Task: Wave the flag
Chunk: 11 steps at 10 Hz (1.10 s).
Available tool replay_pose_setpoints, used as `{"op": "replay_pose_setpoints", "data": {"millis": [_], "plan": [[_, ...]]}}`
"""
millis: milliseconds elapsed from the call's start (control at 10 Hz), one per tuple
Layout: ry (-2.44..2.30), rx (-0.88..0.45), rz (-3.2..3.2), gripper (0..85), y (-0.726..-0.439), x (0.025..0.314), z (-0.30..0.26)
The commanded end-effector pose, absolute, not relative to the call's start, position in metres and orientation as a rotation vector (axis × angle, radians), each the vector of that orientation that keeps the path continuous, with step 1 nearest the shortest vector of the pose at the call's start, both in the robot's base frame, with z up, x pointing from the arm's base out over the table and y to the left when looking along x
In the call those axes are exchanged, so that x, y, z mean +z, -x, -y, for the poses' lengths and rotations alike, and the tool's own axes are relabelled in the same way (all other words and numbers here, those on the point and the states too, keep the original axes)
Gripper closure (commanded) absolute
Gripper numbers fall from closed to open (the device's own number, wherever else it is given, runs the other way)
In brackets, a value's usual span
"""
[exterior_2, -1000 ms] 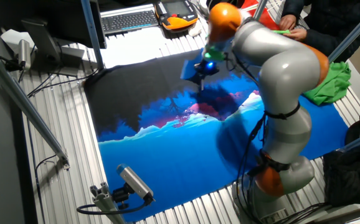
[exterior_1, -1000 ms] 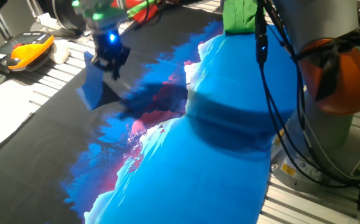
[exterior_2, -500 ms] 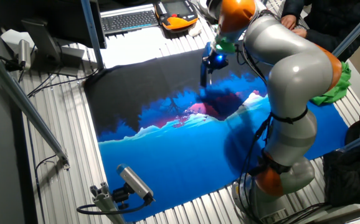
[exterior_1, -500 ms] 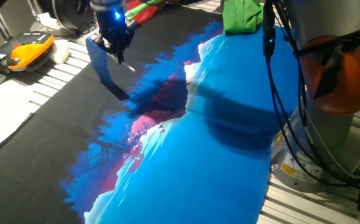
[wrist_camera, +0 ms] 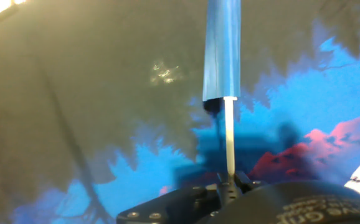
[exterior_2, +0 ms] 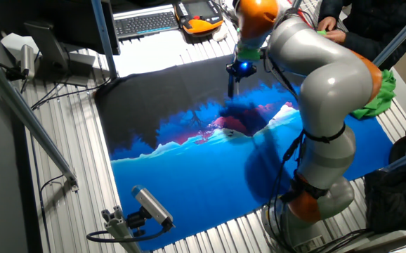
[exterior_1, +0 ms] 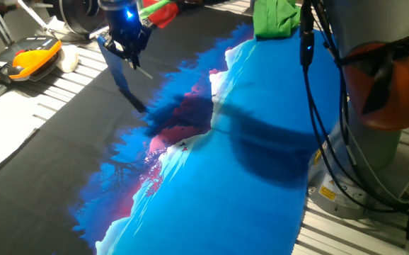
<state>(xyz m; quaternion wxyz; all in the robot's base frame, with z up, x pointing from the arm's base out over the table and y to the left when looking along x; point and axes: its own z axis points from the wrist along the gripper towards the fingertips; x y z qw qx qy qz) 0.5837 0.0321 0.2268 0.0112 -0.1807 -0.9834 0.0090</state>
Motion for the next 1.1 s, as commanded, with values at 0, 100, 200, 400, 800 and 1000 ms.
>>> {"op": "replay_pose_setpoints", "data": {"millis": [0,100,200,400,800,1000], "plan": [[0.558,-0.004,3.054,85.0,-0.584,0.227,-0.031],[0.56,-0.067,3.027,85.0,-0.58,0.239,-0.026],[0.553,-0.094,3.022,85.0,-0.572,0.259,-0.014],[0.534,-0.108,3.023,85.0,-0.561,0.285,0.009],[0.297,0.011,3.079,85.0,-0.554,0.314,0.059],[0.219,0.04,3.089,85.0,-0.553,0.315,0.07]]}}
